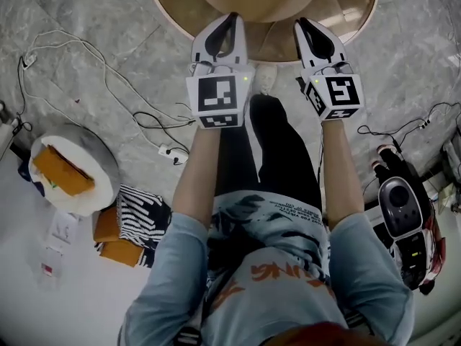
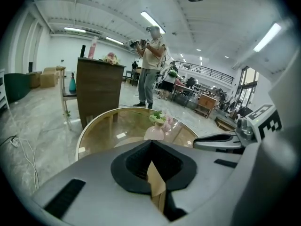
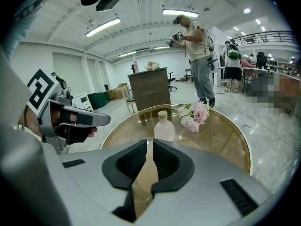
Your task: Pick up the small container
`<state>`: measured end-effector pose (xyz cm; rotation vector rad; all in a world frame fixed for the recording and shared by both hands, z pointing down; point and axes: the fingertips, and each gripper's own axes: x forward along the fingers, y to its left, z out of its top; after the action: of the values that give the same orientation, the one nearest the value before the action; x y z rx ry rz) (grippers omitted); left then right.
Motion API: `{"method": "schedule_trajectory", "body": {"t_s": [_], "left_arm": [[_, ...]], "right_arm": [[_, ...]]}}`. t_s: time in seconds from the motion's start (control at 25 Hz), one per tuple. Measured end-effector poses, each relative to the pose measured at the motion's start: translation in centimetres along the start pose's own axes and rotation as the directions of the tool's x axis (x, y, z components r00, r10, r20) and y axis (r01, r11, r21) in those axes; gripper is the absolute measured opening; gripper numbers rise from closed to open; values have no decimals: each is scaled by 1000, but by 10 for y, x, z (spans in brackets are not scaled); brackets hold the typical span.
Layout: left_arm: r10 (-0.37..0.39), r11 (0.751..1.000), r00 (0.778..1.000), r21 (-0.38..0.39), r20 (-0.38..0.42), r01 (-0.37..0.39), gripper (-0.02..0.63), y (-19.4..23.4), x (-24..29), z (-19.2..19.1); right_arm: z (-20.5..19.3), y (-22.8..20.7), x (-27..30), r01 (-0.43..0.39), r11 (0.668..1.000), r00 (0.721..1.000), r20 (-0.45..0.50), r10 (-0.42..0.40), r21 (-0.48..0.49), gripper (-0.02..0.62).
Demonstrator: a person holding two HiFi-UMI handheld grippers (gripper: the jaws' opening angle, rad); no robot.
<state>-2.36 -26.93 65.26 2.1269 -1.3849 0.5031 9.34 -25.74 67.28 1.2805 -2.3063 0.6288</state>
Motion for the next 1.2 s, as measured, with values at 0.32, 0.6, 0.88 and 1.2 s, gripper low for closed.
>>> {"method": "schedule_trajectory", "body": {"t_s": [0.32, 0.6, 0.88, 1.2], "left_arm": [[-25, 1000, 999, 4, -29, 25, 23, 17, 17, -2], [-45, 999, 997, -4, -58, 45, 23, 26, 24, -10], [-56, 998, 995, -4, -77, 56, 23, 39, 35, -12], [-80, 997, 994, 10, -74, 81, 23, 41, 50, -6]], "right_arm": [[0, -6, 48, 15, 1000, 1000, -6, -15, 6, 123], [17, -21, 82, 61, 998, 997, 54, -61, 3, 146], [38, -29, 103, 113, 989, 991, 88, -105, -92, 178], [47, -38, 123, 134, 984, 987, 106, -122, -119, 181]]}}
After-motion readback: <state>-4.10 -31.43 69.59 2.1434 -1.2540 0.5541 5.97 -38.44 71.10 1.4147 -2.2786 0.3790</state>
